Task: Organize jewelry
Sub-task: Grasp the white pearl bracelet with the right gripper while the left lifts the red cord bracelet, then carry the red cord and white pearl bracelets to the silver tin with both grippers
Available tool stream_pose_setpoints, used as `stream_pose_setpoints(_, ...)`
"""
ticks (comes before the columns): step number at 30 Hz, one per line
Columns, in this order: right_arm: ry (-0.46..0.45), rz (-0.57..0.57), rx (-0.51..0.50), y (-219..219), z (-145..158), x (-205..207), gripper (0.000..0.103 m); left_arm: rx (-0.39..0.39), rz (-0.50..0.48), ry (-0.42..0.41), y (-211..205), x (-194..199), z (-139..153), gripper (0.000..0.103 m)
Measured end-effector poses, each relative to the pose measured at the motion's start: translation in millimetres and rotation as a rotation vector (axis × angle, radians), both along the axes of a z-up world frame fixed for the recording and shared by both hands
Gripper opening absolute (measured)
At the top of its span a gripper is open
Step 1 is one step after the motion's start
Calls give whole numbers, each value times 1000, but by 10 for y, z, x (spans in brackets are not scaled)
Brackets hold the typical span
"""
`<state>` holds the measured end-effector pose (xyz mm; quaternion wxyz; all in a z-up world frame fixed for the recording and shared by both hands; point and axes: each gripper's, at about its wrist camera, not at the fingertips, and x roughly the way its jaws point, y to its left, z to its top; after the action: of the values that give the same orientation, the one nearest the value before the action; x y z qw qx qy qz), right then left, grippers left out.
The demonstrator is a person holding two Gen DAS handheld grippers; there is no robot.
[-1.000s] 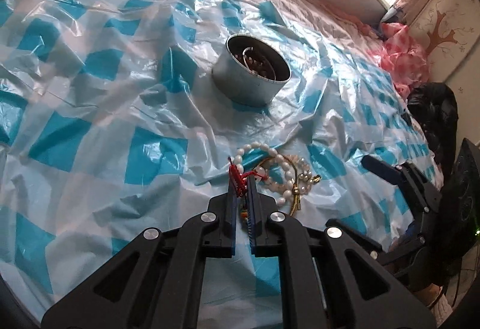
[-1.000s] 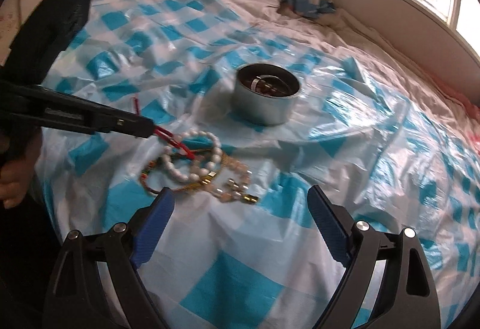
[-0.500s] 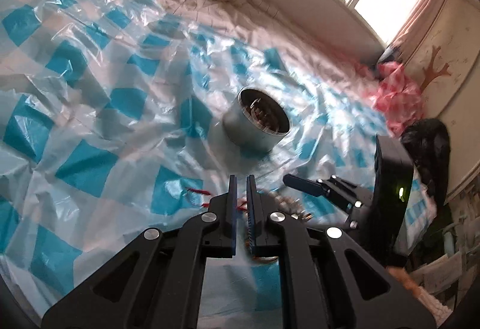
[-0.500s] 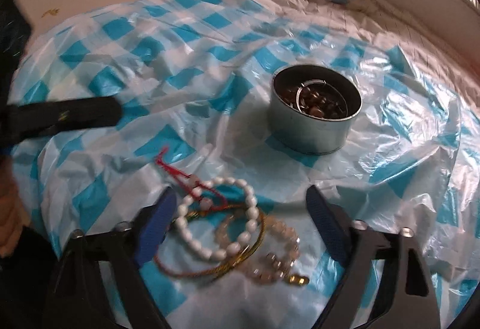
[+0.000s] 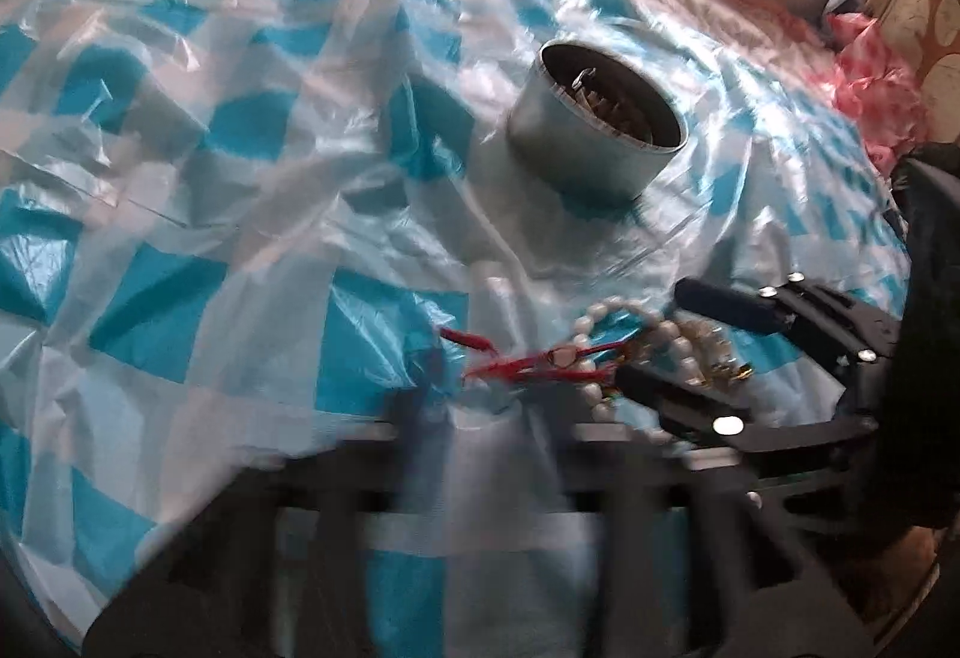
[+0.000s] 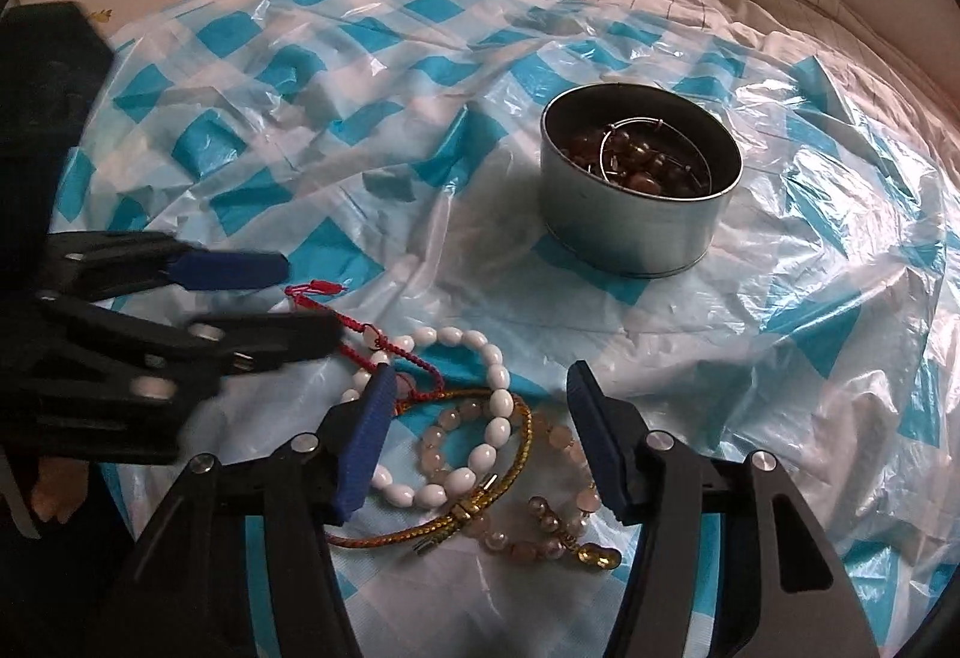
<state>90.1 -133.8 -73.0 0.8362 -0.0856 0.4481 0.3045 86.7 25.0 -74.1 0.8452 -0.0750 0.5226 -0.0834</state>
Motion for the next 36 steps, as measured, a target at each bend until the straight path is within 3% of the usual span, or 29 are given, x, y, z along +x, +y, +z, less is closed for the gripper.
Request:
stream_pose_setpoints(1,1,0,3,-6,2,-3,58,-33,15,-4,63,-9,16,2)
stream_pose_setpoints(8,-3,13,2,46,-9,42,55,-217,129,-156,467,-147,303,3)
stream_pose_setpoints(10,-16,30,-26,110,-28,40,43,-251,148,-197,527,-181,373,3)
stream_pose_setpoints(12,-33,42,-47,147,-33,38,19,-257,146,-199,524,-175,377,3)
stream_pose_setpoints(14,-44,52,-48,162,-18,29,9,-250,137,-194,479,-175,385,3)
stream_pose_setpoints(17,-47,36,-10,103,42,27,8,-249,114,-194,411,-159,400,3)
stream_pose_setpoints(24,-16,-91,248,-433,355,36,8,-243,62,-220,202,-132,446,3)
stream_pose_setpoints(30,16,-173,405,-800,451,103,8,-278,11,-243,-2,-117,534,3)
stream_pose_setpoints(36,-8,-201,485,-915,540,114,8,-310,-17,-244,-158,-34,571,3)
